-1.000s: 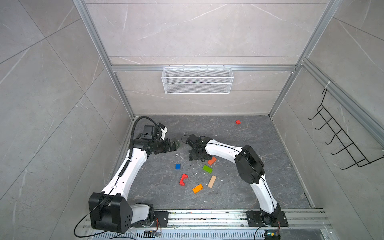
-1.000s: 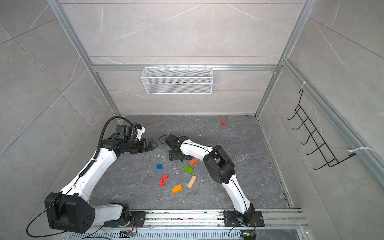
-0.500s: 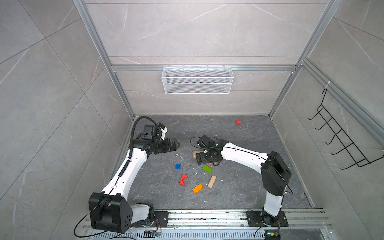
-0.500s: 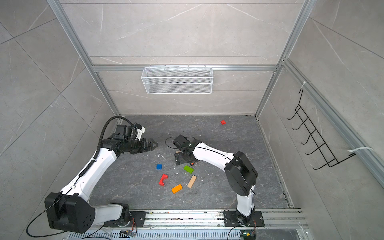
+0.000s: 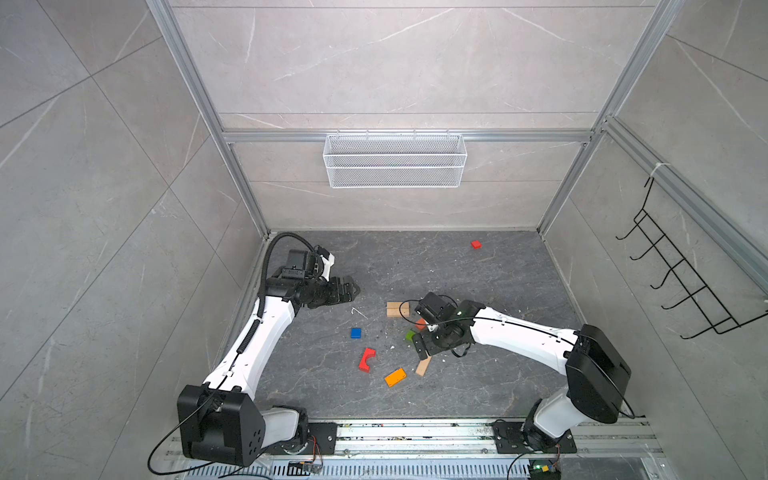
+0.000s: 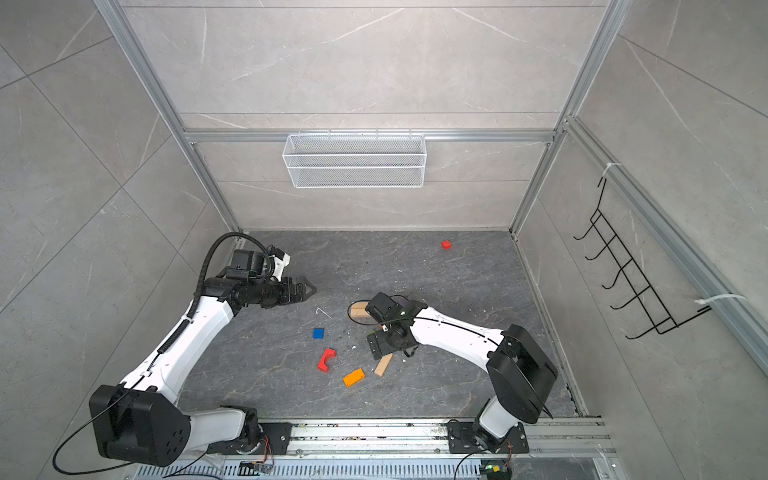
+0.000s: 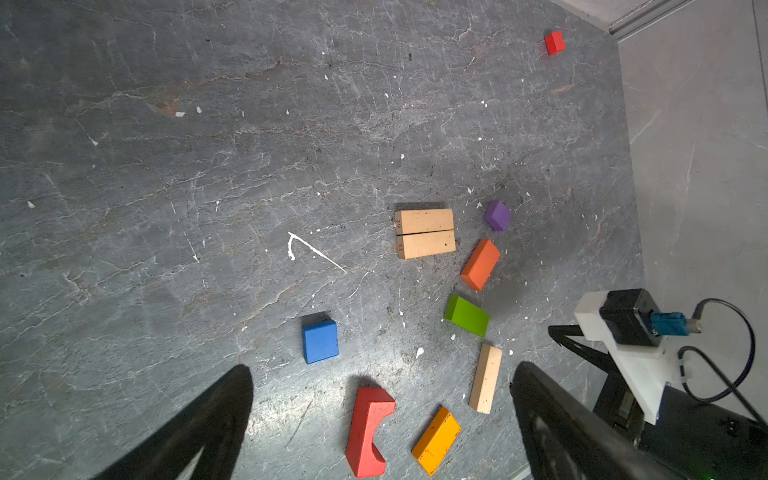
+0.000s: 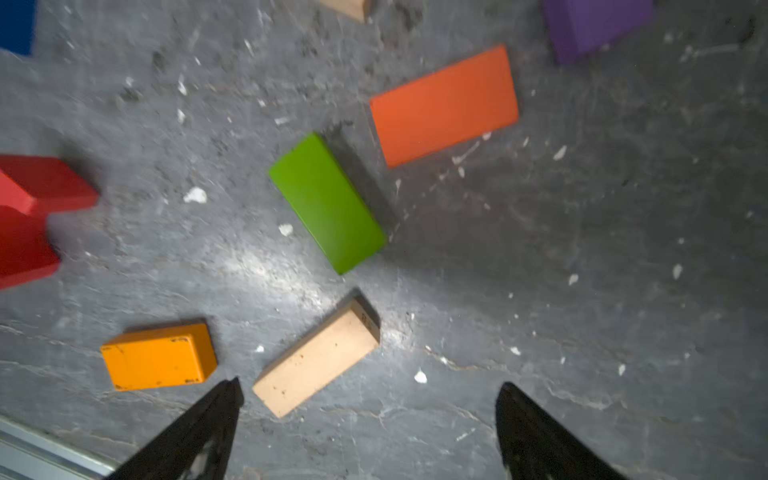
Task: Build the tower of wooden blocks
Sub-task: 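Move the right gripper over the third plain wood bar near the green block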
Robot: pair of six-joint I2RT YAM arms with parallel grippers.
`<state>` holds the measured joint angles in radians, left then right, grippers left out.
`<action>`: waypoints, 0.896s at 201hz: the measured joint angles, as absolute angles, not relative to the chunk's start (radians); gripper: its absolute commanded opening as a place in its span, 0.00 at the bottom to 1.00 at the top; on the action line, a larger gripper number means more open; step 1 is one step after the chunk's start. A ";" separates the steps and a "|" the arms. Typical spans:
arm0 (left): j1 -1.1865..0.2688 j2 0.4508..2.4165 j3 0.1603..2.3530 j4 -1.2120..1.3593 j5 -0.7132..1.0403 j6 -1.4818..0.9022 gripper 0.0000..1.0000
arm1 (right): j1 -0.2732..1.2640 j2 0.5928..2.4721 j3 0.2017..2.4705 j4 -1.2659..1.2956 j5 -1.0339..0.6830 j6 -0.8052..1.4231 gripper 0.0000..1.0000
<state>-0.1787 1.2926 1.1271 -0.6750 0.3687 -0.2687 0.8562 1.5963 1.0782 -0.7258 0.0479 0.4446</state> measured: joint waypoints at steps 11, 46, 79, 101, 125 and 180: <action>-0.179 1.293 1.127 -0.675 0.369 -0.269 1.00 | 0.864 1.586 1.049 -0.731 0.048 0.457 0.97; -0.179 1.293 1.127 -0.675 0.369 -0.269 1.00 | 0.895 1.546 0.983 -0.757 0.049 0.523 0.97; -0.179 1.293 1.127 -0.675 0.369 -0.269 1.00 | 0.915 1.524 0.945 -0.776 0.056 0.566 0.97; -0.179 1.293 1.127 -0.675 0.369 -0.269 1.00 | 0.944 1.530 0.941 -0.789 0.079 0.581 0.97; -0.179 1.293 1.127 -0.675 0.369 -0.269 1.00 | 0.983 1.577 0.942 -0.789 0.102 0.585 0.97; -0.179 1.293 1.127 -0.675 0.369 -0.269 1.00 | 1.013 1.670 0.965 -0.758 0.119 0.588 0.97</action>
